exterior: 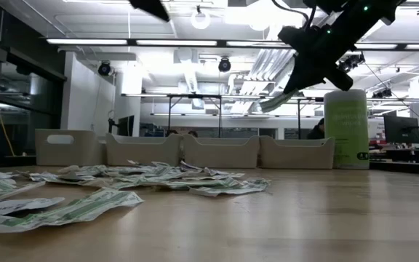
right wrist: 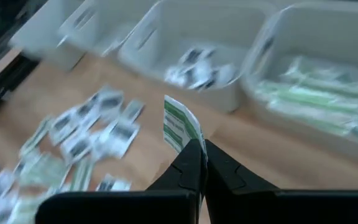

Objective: Pick & Place First Aid Supplies
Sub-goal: Put the green bandage into the right gray bin

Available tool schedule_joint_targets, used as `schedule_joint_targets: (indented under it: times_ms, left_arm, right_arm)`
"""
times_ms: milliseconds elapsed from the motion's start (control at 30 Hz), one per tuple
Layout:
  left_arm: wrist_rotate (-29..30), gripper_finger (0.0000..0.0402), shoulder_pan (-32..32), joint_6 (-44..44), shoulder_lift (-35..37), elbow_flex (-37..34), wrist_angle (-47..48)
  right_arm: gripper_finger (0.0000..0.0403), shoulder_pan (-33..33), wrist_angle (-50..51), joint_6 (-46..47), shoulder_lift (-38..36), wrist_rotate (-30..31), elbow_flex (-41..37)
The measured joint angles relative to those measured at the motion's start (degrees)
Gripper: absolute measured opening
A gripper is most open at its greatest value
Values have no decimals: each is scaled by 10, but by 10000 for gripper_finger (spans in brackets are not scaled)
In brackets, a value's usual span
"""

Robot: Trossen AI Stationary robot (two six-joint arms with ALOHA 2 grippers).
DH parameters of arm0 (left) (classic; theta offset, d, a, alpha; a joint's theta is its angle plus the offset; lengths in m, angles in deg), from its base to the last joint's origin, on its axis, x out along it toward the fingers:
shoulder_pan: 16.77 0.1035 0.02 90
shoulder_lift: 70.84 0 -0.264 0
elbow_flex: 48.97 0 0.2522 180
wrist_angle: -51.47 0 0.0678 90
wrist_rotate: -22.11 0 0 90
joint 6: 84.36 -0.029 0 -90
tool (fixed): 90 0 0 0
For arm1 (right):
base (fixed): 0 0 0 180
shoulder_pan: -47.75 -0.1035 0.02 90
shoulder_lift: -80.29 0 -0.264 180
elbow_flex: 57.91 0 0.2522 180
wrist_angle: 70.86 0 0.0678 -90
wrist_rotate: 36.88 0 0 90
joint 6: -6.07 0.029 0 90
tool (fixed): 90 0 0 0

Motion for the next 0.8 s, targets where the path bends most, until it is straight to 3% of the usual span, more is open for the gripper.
schedule_joint_targets:
  times_ms: [300,467,633,800]
  left_arm:
    - [-145,101,105,-55,18,-21,35]
    - [-238,101,168,-73,28,-62,8]
    - [-326,101,204,-24,32,-100,-58]
    - [-350,101,197,45,32,-139,-155]
  right_arm:
    - [0,135,-1,-12,11,0,0]
    - [0,207,-2,-32,19,-38,0]
    - [0,253,-8,-50,42,-73,0]
    - [0,270,-29,-63,80,-88,0]
